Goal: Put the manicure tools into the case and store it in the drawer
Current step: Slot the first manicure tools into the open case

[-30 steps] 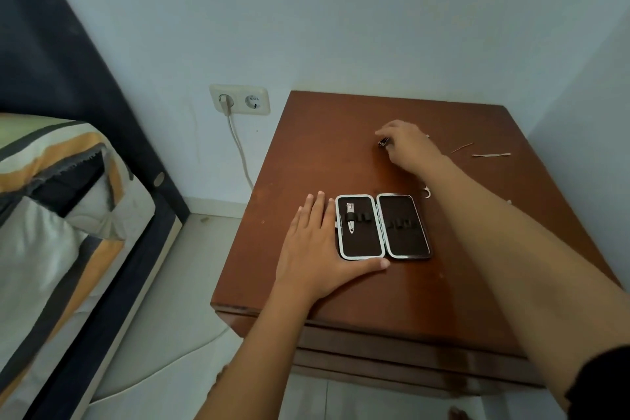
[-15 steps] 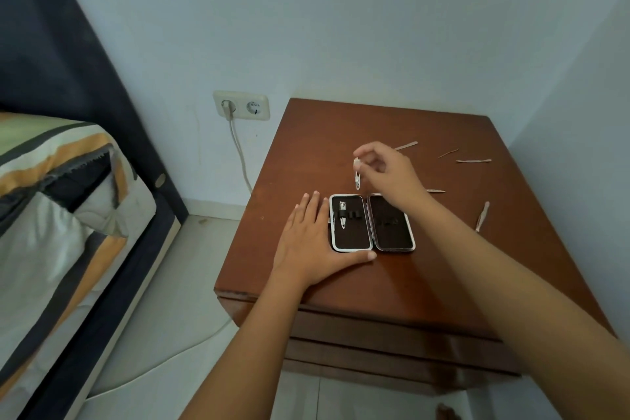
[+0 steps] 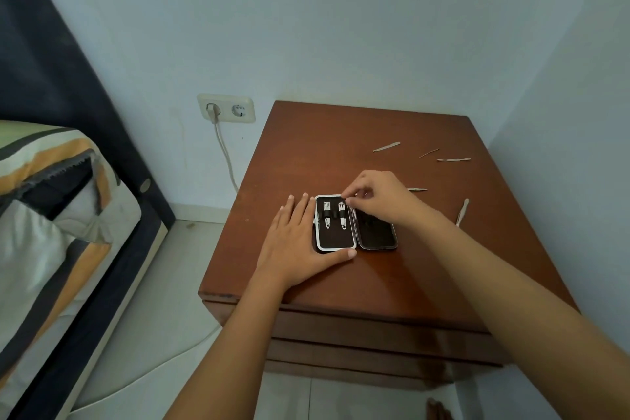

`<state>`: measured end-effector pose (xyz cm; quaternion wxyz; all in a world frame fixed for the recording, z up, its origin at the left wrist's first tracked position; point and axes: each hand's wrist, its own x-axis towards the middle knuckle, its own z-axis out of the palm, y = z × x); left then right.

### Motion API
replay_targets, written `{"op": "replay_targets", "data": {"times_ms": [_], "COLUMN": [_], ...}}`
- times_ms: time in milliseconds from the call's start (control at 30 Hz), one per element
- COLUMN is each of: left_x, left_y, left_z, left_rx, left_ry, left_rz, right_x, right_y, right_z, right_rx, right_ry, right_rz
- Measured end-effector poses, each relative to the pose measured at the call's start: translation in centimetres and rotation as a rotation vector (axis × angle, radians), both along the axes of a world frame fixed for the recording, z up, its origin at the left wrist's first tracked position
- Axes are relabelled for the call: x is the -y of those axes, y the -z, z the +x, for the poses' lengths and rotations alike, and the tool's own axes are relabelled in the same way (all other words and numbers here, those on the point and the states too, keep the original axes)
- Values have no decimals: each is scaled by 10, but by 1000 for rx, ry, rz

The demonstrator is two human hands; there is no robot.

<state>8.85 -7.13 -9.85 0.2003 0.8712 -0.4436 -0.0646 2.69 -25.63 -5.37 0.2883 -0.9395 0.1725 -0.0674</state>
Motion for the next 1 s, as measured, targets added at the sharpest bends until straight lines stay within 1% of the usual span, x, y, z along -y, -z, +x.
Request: {"op": "replay_targets", "data": {"times_ms": [100, 167, 200, 333, 667, 767, 833, 900, 1000], "left_x": [1, 1, 1, 0, 1, 0, 1, 1, 2], "left_y": [1, 2, 3, 3, 2, 2, 2, 2, 3], "left_z": [1, 2, 2, 2, 1, 1, 2, 2, 3], "left_rx": [-3, 3, 4, 15, -1, -8, -5, -1, 3], "left_ry": [-2, -2, -4, -8, -16, -15, -15, -15, -16], "left_rz": [2, 0, 0, 4, 5, 5, 3, 5, 0], "right_x": [21, 36, 40, 43, 47, 46, 43, 40, 38], "right_y": [-1, 3, 6, 16, 8, 8, 8, 10, 12], "right_z": [-10, -15, -18, -24, -56, -68, -74, -76, -73], "right_rx": [109, 118, 93, -39, -54, -32, 13, 69, 31], "right_ry": [202, 324, 343, 259, 196, 190, 236, 333, 458], "right_rz": [-41, -54, -59, -139, -189, -196, -186, -184, -188]}}
